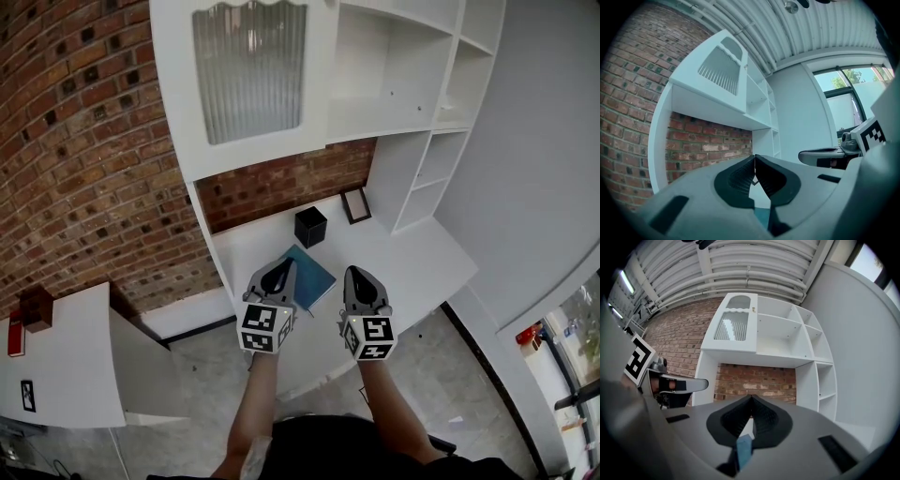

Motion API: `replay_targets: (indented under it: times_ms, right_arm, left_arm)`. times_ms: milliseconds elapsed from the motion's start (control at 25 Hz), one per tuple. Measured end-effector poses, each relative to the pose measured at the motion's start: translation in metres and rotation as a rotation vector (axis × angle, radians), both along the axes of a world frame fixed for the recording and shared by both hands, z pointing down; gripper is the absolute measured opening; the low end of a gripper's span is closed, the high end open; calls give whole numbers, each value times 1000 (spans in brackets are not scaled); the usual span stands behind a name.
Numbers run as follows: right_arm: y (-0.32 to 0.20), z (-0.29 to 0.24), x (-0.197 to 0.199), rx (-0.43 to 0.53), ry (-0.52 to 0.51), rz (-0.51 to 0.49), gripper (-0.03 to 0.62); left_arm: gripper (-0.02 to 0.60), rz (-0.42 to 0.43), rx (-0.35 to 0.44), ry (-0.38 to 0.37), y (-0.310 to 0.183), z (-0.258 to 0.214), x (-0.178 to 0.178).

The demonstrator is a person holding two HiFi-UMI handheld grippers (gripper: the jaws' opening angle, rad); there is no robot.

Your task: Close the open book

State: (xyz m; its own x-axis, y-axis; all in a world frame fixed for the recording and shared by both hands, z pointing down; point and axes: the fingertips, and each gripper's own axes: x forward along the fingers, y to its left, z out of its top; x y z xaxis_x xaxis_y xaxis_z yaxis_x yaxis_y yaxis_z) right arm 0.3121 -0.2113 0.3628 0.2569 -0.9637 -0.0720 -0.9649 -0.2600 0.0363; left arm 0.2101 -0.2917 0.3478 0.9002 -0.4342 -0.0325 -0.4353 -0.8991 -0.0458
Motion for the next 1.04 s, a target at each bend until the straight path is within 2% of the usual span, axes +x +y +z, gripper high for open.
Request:
replay_targets:
  times_ms: [1040]
  right_arm:
    - [0, 5, 0, -6, -36, -27, -2]
  left_arm:
    - [11, -23, 3, -35, 1, 7, -1]
